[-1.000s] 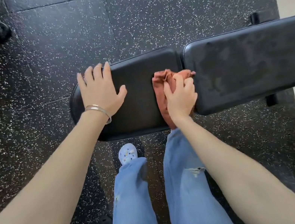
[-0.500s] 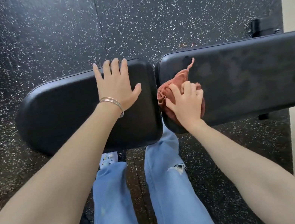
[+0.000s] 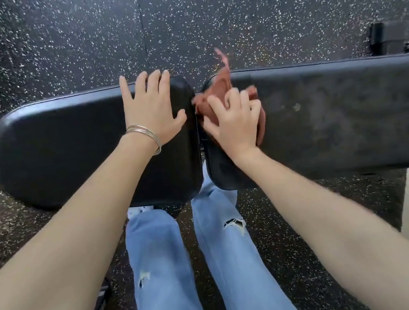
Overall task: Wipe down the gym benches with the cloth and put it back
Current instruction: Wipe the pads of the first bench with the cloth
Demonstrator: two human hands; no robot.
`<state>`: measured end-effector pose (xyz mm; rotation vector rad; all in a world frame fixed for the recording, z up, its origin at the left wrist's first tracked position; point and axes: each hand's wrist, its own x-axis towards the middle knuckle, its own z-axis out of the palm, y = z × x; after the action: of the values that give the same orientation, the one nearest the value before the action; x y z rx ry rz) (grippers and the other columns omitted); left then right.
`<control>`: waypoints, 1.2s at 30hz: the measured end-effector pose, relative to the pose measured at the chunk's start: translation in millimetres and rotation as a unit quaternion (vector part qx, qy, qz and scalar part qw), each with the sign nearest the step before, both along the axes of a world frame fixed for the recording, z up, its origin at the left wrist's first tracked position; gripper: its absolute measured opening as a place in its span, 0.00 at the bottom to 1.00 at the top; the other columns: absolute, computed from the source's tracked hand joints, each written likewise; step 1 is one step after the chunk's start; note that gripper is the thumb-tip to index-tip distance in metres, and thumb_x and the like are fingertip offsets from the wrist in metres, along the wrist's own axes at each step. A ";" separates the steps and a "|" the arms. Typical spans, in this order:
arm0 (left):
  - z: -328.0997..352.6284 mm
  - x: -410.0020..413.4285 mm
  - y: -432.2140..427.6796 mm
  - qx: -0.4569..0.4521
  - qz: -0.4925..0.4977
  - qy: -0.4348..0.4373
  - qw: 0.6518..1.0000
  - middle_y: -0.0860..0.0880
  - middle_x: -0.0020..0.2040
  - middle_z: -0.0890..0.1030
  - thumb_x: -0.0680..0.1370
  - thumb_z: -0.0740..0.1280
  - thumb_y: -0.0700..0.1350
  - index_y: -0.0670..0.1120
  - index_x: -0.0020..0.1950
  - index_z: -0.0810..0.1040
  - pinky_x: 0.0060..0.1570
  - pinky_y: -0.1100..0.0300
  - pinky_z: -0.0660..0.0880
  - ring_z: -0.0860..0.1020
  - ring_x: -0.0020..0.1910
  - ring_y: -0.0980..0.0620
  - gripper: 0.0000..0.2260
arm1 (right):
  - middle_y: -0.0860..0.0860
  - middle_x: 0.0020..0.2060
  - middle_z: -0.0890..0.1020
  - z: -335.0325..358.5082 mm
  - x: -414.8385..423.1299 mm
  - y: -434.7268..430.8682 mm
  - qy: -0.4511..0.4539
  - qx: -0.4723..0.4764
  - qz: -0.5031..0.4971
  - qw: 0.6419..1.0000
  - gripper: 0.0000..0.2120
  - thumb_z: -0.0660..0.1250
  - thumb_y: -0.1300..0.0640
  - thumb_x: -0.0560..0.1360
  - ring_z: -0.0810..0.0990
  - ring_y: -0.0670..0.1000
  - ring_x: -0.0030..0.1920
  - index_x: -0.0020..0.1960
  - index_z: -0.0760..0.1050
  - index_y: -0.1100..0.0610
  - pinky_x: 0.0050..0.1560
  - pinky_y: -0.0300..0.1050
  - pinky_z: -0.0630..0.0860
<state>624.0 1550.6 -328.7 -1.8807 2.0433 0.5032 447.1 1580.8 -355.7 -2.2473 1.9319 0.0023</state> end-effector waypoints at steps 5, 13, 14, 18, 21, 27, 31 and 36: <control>4.7 4.9 -2.9 0.016 -0.010 0.010 1.000 0.47 0.75 0.61 0.75 0.60 0.58 0.46 0.76 0.55 0.71 0.36 0.47 0.57 0.74 0.45 0.34 | 0.54 0.37 0.76 6.6 -22.0 66.8 -0.015 0.006 0.059 0.998 0.10 0.69 0.48 0.69 0.76 0.56 0.38 0.46 0.79 0.52 0.38 0.47 0.70; 4.0 12.4 -1.8 0.011 -0.033 0.020 0.999 0.47 0.76 0.59 0.74 0.61 0.58 0.45 0.77 0.53 0.72 0.38 0.48 0.56 0.75 0.45 0.35 | 0.55 0.53 0.74 8.3 13.5 -34.9 -0.032 0.070 -0.032 0.997 0.16 0.58 0.43 0.76 0.71 0.57 0.54 0.58 0.73 0.51 0.50 0.52 0.65; 3.3 12.2 -1.5 0.008 -0.035 0.020 0.999 0.47 0.76 0.59 0.74 0.61 0.58 0.45 0.76 0.54 0.72 0.38 0.48 0.56 0.75 0.45 0.35 | 0.55 0.53 0.73 5.5 19.3 -45.3 -0.028 0.065 -0.039 0.997 0.16 0.58 0.42 0.76 0.71 0.56 0.55 0.59 0.72 0.50 0.50 0.52 0.66; 1.0 14.2 -0.7 0.001 -0.042 0.024 0.999 0.46 0.75 0.59 0.74 0.61 0.58 0.45 0.76 0.54 0.71 0.37 0.48 0.57 0.74 0.44 0.36 | 0.54 0.48 0.75 0.4 19.9 -28.2 -0.017 0.032 -0.052 0.998 0.16 0.57 0.43 0.75 0.73 0.55 0.49 0.54 0.75 0.51 0.46 0.50 0.66; 1.0 16.2 0.0 0.000 -0.053 0.026 0.998 0.46 0.75 0.59 0.74 0.61 0.58 0.44 0.76 0.54 0.71 0.37 0.49 0.57 0.74 0.43 0.36 | 0.56 0.38 0.76 4.7 5.2 31.9 -0.051 -0.011 -0.012 0.999 0.12 0.63 0.47 0.73 0.75 0.57 0.39 0.46 0.78 0.55 0.38 0.49 0.69; 6.6 15.5 -2.7 0.025 -0.062 0.023 0.997 0.45 0.76 0.58 0.73 0.61 0.59 0.44 0.76 0.52 0.71 0.37 0.51 0.57 0.74 0.43 0.37 | 0.54 0.33 0.75 12.1 -17.4 109.4 -0.035 0.011 0.084 0.996 0.09 0.71 0.48 0.68 0.74 0.55 0.33 0.41 0.79 0.54 0.33 0.47 0.69; 9.6 14.0 -4.7 0.033 -0.072 0.016 0.997 0.44 0.76 0.57 0.74 0.61 0.59 0.44 0.77 0.51 0.70 0.36 0.51 0.56 0.74 0.42 0.37 | 0.57 0.39 0.76 10.8 -5.1 57.0 0.000 0.017 -0.001 1.000 0.11 0.66 0.47 0.72 0.76 0.57 0.39 0.45 0.77 0.55 0.39 0.50 0.70; 8.1 9.2 -6.5 0.039 -0.059 0.013 0.997 0.43 0.76 0.58 0.74 0.61 0.59 0.45 0.77 0.51 0.69 0.34 0.50 0.56 0.74 0.39 0.37 | 0.56 0.47 0.75 6.2 15.1 12.8 0.005 0.052 -0.073 0.996 0.13 0.60 0.45 0.74 0.73 0.58 0.48 0.51 0.74 0.53 0.45 0.52 0.66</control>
<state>633.2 1544.2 -320.7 -1.7062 2.1035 0.5714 462.3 1593.7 -349.5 -2.0401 2.0479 0.0928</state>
